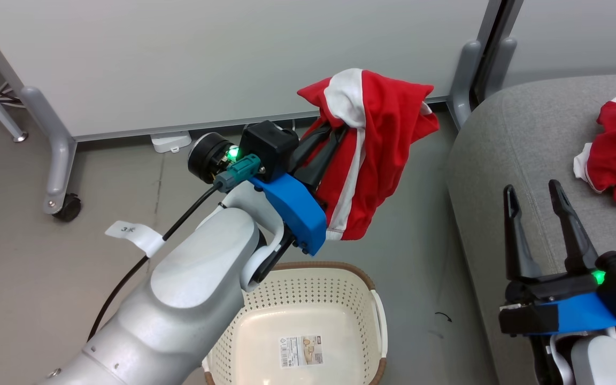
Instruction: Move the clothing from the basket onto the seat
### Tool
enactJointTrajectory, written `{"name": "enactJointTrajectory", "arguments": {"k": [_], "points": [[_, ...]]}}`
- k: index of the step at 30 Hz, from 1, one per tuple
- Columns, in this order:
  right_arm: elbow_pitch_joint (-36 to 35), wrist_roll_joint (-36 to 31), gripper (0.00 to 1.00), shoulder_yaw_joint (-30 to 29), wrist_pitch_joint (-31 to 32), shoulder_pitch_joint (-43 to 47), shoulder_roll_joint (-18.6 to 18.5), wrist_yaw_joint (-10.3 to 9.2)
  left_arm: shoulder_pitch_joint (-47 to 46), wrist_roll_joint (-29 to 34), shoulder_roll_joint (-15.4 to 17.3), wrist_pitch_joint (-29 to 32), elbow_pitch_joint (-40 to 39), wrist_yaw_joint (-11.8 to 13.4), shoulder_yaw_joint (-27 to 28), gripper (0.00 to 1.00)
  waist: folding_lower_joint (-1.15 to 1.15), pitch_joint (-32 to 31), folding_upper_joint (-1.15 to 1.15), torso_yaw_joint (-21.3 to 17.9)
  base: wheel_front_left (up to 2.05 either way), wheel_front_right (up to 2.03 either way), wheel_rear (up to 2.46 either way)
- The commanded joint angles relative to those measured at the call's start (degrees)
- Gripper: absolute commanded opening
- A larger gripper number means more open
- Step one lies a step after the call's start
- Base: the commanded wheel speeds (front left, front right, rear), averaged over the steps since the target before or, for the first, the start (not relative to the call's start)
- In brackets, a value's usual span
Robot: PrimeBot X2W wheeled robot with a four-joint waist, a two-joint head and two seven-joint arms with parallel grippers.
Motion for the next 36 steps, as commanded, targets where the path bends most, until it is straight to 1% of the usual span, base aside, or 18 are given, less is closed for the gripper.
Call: {"name": "enactJointTrajectory", "arguments": {"k": [1,4,9,14,19,25,28,31,36], "points": [[0.1,0.1,1.00,0.2,-0.2,0.7,0.2,0.03,0.6,-0.2,0.4,0.2,-0.5,0.2,0.0,0.00,0.01,-0.1,0.00,0.1,0.00,0.00,0.00],[0.0,0.0,1.00,1.4,-0.2,0.4,0.2,0.03,1.2,-0.3,1.0,0.7,-2.5,0.8,-0.1,0.00,0.01,-0.3,0.00,0.2,0.00,0.00,0.00],[-1.0,0.3,1.00,4.2,-0.2,-1.1,-0.9,0.03,2.1,-0.2,1.7,1.2,-4.5,1.7,-0.4,0.00,0.01,-0.4,0.00,0.5,0.00,0.00,0.00],[-1.2,0.3,1.00,9.3,-0.2,-3.2,-2.5,0.03,2.5,-0.3,2.1,1.7,-5.7,2.1,-0.7,0.00,0.01,-0.2,0.00,0.9,0.00,0.00,0.00],[0.3,0.4,1.00,14.8,-0.2,-6.0,-4.0,0.03,2.4,-0.4,2.1,1.8,-6.3,2.4,-1.0,0.00,0.01,-0.1,0.00,1.6,0.00,0.00,0.00],[5.7,0.0,1.00,19.5,-0.2,-10.5,-4.8,0.03,1.5,-0.1,1.6,1.9,-6.8,2.6,-1.5,0.00,0.01,0.3,0.00,2.4,0.00,0.00,0.00],[10.3,-0.2,1.00,22.0,-0.2,-14.1,-4.8,0.03,0.9,0.2,1.2,1.8,-7.0,2.5,-1.9,0.00,0.01,0.8,0.00,3.0,0.00,0.00,0.00],[14.4,-1.0,1.00,23.3,-0.2,-16.8,-4.3,0.03,0.4,0.4,0.6,1.7,-7.0,2.4,-2.3,0.00,0.01,1.2,0.00,3.5,0.00,0.00,0.00],[20.0,-1.3,1.00,23.3,-0.2,-20.6,-2.7,0.03,-0.3,0.5,-0.1,1.3,-6.6,2.0,-2.8,0.00,0.01,1.8,0.00,4.3,0.00,0.00,0.00]]}}
